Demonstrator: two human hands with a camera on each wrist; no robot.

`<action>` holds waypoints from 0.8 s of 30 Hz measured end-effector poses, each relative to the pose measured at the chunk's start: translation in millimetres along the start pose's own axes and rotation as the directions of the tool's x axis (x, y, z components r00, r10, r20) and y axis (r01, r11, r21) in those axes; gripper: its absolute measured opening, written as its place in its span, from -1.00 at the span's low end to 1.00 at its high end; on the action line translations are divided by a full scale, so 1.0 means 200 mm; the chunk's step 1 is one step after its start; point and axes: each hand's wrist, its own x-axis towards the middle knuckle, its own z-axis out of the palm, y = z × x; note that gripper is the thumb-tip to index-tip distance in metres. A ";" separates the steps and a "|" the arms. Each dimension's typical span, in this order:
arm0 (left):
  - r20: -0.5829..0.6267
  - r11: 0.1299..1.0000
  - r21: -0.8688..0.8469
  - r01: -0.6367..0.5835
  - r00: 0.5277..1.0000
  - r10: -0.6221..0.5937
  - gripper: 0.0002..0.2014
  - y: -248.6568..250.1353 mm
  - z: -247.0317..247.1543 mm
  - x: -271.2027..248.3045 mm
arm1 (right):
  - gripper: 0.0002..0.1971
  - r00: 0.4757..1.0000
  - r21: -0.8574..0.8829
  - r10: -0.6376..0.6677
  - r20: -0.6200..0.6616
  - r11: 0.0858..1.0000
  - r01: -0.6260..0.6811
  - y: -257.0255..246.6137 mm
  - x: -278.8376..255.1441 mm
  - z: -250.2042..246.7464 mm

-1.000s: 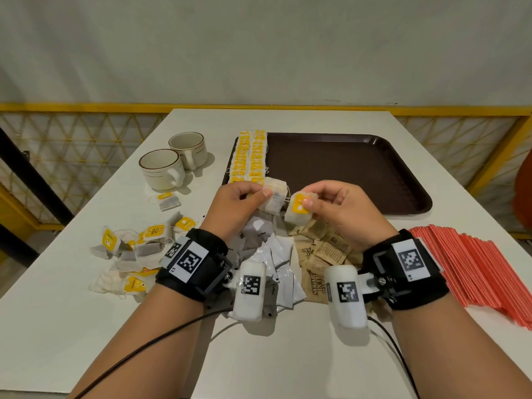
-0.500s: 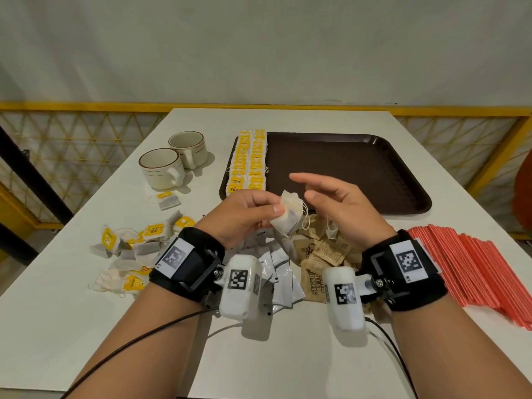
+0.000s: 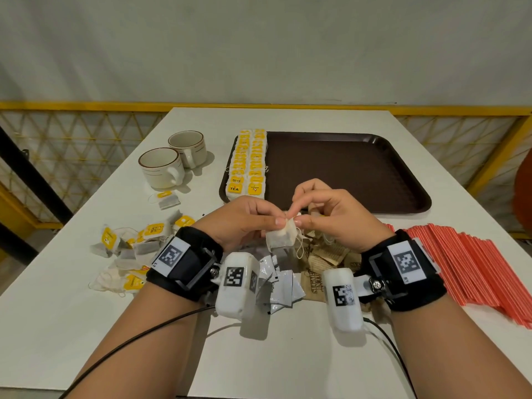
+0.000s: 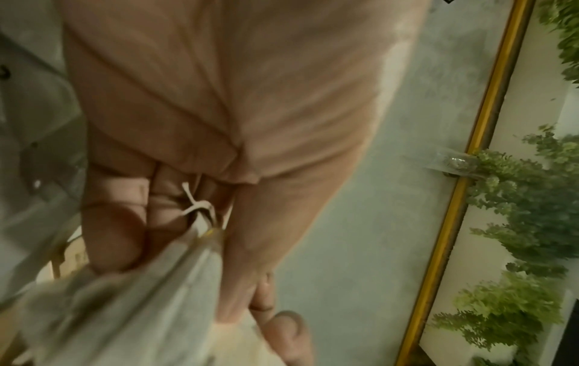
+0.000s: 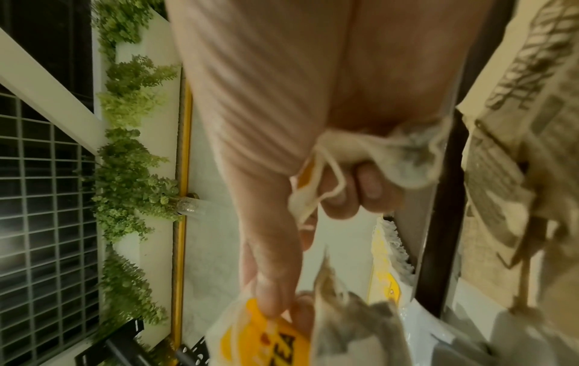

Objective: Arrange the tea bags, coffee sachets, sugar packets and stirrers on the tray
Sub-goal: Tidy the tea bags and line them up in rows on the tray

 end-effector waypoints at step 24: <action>-0.374 0.932 0.302 -0.200 0.875 0.308 -0.85 -0.01 -0.02 0.04 | -0.73 0.969 0.199 0.185 -0.163 0.968 -0.152 0.02 0.02 0.02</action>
